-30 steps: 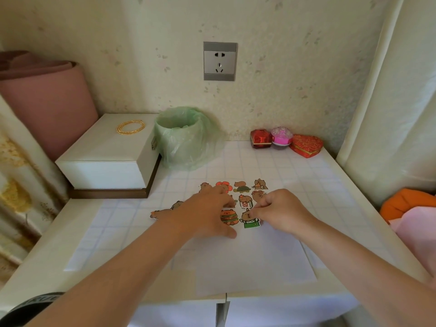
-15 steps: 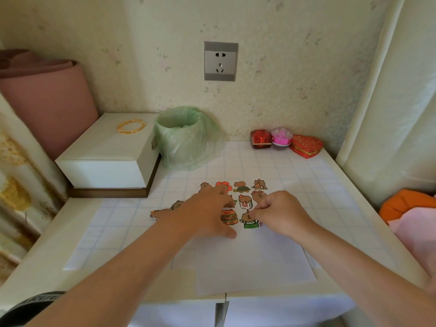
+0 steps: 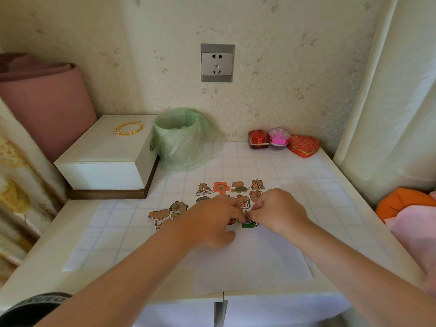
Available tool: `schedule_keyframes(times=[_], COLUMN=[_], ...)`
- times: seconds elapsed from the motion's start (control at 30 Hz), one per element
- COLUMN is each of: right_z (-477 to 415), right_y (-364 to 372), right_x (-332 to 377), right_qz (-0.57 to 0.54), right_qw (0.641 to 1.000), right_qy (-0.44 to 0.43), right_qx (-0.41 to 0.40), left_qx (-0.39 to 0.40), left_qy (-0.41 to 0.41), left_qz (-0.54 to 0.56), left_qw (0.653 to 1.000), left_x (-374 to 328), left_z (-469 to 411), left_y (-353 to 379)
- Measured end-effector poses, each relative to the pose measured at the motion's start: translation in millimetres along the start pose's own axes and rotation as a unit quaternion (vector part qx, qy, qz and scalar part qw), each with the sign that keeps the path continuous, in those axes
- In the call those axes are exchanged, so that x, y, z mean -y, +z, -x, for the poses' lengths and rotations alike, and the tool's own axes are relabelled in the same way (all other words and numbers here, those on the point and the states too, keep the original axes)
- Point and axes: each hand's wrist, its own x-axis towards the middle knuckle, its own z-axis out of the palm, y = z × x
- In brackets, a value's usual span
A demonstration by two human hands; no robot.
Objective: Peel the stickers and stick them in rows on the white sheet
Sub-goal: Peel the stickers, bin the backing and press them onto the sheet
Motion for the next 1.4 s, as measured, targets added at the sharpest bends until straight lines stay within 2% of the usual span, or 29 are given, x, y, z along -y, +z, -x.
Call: schedule_keyframes(times=[0.17,0.27,0.37,0.53,0.7,0.9,1.03,1.2,1.4], right_z=[2.2,5.3,13.5,25.7,36.6,36.9,39.3,41.7,44.2], right_y=[-7.5,-7.8,-4.4,-2.2,4.0,11.8,10.8,12.3,17.4], right_x=[0.6,-5.9,-12.1,-23.7,-31.3,-38.8,-40.4,-42.0,-44.8], right_qz=[0.105,0.095,0.049,0.096,0.148,0.204,0.211,0.191,0.202], right_qw=[0.993,0.992,0.992,0.973,0.944,0.924,0.917,0.921,0.927], right_qy=[-0.016,-0.041,-0.091,-0.188,-0.277,-0.291,-0.306,-0.303,-0.278], right_qx=[-0.057,-0.066,-0.071,-0.097,-0.105,-0.137,-0.147,-0.154,-0.153], left_qx=[-0.042,-0.077,-0.106,-0.127,-0.109,-0.079,-0.046,-0.052,-0.046], left_qy=[0.010,0.023,0.020,-0.007,-0.029,-0.045,-0.045,-0.070,-0.024], left_qz=[-0.008,-0.047,-0.084,-0.101,-0.105,-0.146,-0.153,-0.155,-0.107], left_qw=[0.999,0.996,0.991,0.987,0.988,0.985,0.986,0.984,0.993], left_x=[-4.1,-6.4,-9.3,-16.5,-25.1,-26.8,-27.1,-28.9,-31.8], left_z=[5.8,7.4,10.4,12.6,10.5,16.3,26.5,36.1,38.9], left_y=[9.6,19.0,28.3,33.4,34.6,39.8,37.6,35.1,41.9])
